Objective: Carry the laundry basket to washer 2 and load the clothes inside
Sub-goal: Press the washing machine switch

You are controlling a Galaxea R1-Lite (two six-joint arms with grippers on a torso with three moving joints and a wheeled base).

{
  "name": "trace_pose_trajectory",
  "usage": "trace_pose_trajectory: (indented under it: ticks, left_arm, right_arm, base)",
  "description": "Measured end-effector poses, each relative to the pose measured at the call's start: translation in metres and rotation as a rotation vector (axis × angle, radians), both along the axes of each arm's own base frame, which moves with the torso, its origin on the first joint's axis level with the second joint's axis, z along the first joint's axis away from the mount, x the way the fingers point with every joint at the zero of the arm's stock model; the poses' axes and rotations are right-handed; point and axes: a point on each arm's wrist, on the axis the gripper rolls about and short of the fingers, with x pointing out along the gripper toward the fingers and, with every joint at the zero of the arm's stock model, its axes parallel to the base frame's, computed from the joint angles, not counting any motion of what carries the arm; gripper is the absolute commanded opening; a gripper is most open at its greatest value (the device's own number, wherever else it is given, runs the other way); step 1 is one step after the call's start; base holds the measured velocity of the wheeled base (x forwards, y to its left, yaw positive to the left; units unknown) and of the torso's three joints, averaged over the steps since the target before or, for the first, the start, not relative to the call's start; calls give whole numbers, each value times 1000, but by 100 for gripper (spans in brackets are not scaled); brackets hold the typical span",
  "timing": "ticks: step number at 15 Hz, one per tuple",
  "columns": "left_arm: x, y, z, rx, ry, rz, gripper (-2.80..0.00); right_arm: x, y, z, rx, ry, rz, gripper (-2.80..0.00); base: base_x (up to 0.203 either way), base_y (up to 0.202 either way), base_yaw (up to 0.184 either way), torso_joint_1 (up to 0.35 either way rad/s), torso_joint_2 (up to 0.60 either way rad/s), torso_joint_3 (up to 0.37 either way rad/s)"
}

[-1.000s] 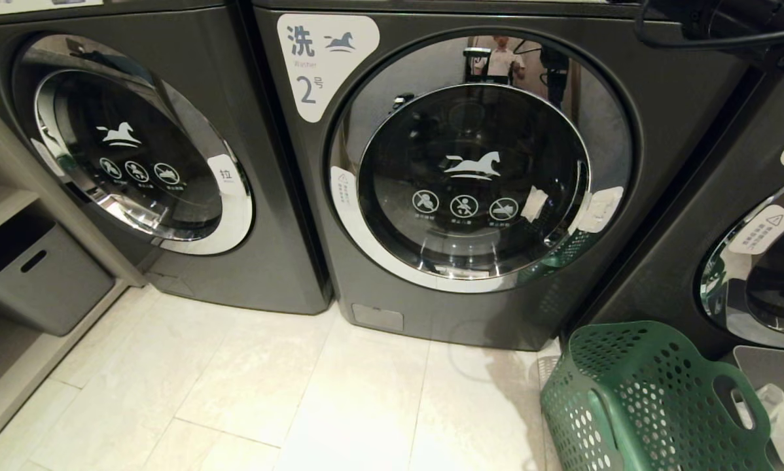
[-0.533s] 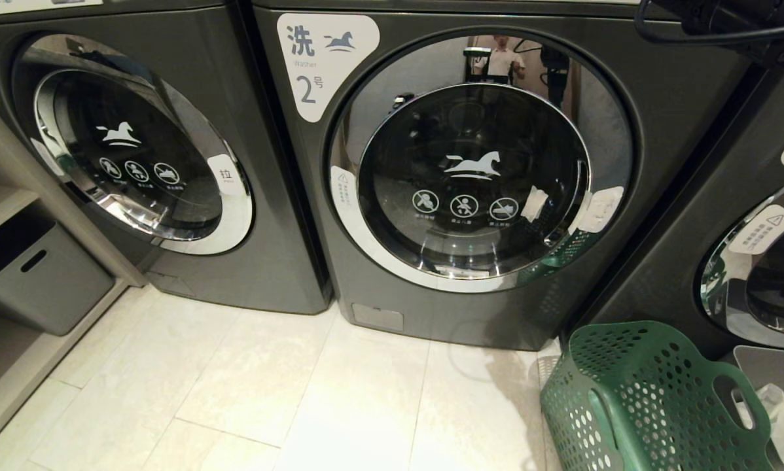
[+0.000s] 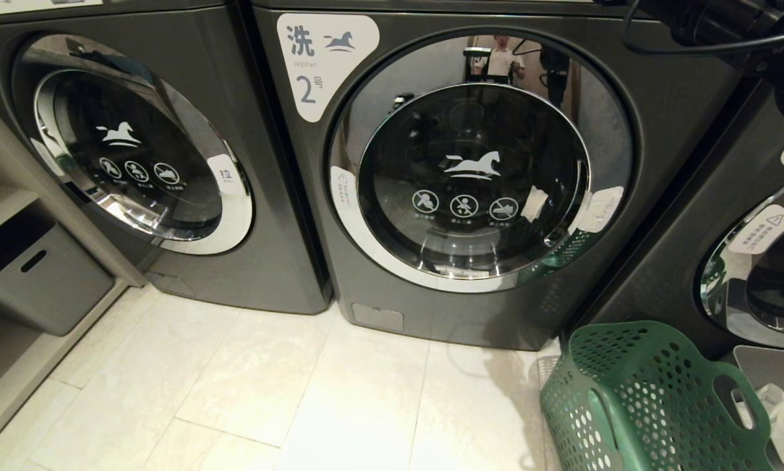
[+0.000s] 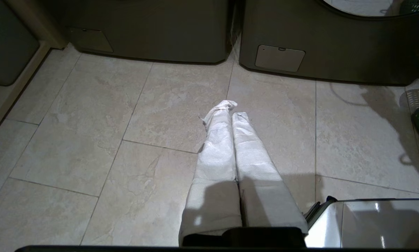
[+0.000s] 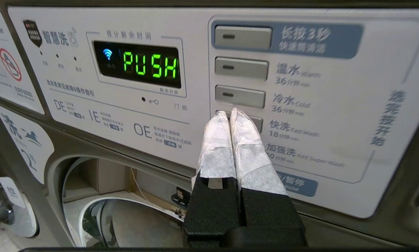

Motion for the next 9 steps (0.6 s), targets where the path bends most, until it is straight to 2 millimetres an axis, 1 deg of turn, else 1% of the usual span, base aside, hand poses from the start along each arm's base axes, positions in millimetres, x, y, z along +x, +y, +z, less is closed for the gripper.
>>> trace_pose_trajectory:
  ticks: [9]
  left_arm:
    - [0, 0, 0, 0, 0, 0, -280]
  right_arm:
    - [13, 2, -10, -3, 22, -8, -280]
  base:
    - [0, 0, 0, 0, 0, 0]
